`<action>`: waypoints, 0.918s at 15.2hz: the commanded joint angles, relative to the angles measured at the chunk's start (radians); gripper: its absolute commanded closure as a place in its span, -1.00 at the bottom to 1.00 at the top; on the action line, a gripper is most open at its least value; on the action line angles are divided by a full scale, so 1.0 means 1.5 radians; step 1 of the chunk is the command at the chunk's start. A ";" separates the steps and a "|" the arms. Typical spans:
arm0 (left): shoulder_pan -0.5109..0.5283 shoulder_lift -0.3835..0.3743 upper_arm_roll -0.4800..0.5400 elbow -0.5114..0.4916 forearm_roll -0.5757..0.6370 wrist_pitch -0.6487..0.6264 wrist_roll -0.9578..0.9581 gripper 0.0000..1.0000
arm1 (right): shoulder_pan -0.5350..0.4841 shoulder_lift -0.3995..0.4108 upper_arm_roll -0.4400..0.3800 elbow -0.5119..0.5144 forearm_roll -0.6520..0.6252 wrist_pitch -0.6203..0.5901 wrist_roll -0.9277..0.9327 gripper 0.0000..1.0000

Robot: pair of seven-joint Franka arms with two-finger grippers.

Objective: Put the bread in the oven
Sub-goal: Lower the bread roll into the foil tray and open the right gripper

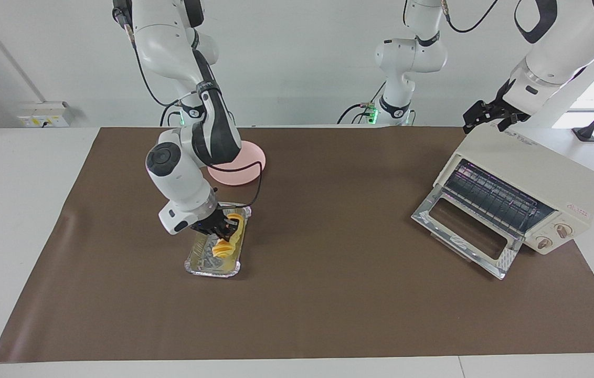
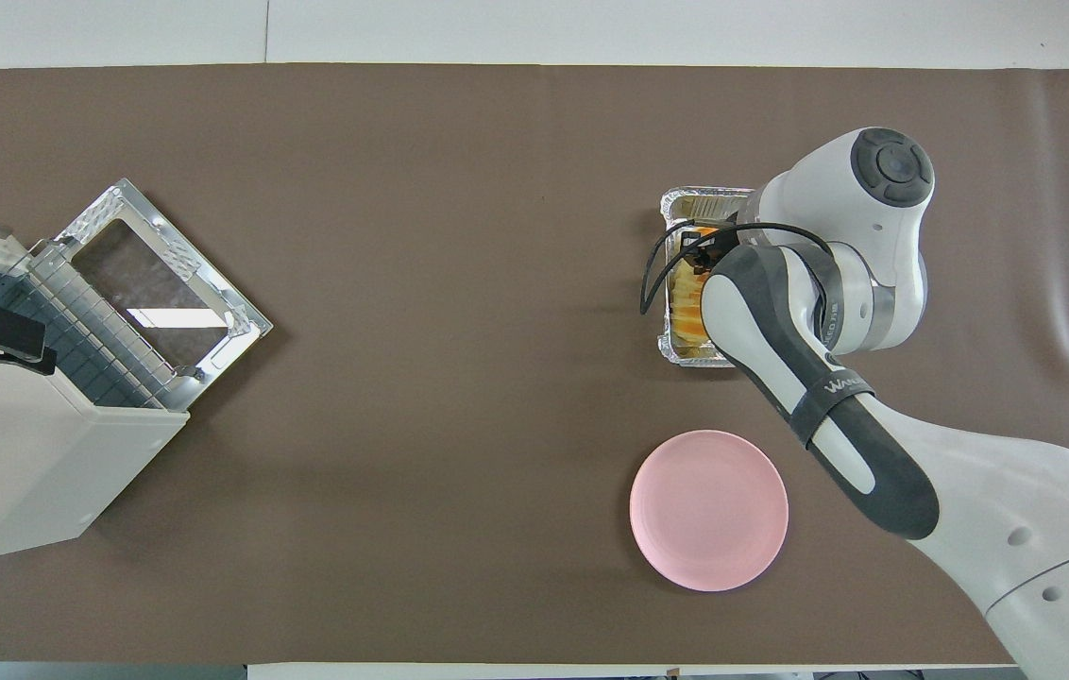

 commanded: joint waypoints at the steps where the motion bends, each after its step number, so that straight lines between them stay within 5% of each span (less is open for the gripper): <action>1: 0.007 -0.011 -0.005 -0.009 0.011 0.008 0.001 -1.00 | -0.006 -0.014 0.003 -0.013 -0.002 0.009 -0.016 -0.67; 2: 0.007 -0.011 -0.005 -0.009 0.011 0.008 0.001 -1.00 | -0.013 -0.016 0.002 0.005 -0.005 -0.005 -0.016 -1.00; 6: 0.007 -0.011 -0.005 -0.009 0.011 0.008 0.001 -1.00 | -0.044 -0.019 0.000 0.069 -0.012 -0.105 -0.069 -1.00; 12: 0.006 -0.011 -0.005 -0.009 0.011 0.009 0.001 -1.00 | -0.071 -0.066 0.001 -0.089 0.001 -0.042 -0.066 -1.00; 14: 0.007 -0.011 -0.005 -0.009 0.011 0.008 0.001 -1.00 | -0.078 -0.068 0.001 -0.106 0.001 -0.038 -0.068 -0.79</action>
